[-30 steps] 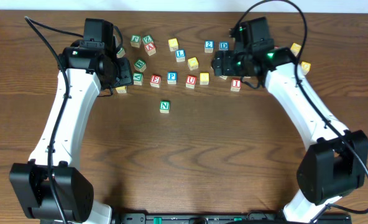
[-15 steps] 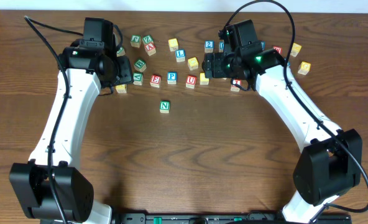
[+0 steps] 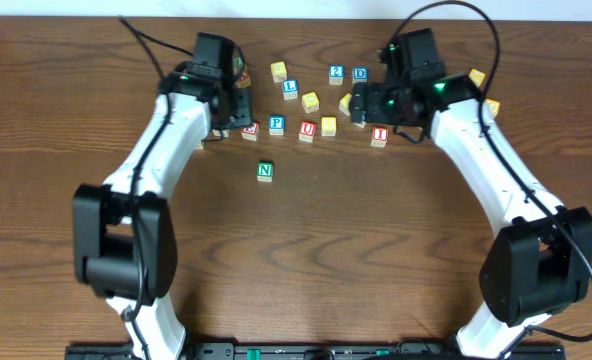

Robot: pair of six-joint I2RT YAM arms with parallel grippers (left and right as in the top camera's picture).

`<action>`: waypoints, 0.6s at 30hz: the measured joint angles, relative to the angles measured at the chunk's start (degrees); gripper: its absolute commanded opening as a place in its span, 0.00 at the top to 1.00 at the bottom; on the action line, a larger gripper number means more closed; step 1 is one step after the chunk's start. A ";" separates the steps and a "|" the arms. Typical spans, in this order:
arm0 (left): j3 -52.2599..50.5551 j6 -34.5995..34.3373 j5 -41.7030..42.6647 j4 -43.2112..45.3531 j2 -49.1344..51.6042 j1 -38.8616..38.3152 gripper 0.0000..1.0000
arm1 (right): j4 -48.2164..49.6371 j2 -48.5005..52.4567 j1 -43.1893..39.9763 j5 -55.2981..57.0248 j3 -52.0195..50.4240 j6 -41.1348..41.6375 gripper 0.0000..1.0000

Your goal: Spell out NEURIPS

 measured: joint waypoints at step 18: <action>-0.07 -0.13 -0.87 8.13 10.62 -2.89 0.39 | -3.02 0.07 -3.30 0.28 -0.02 -1.84 0.05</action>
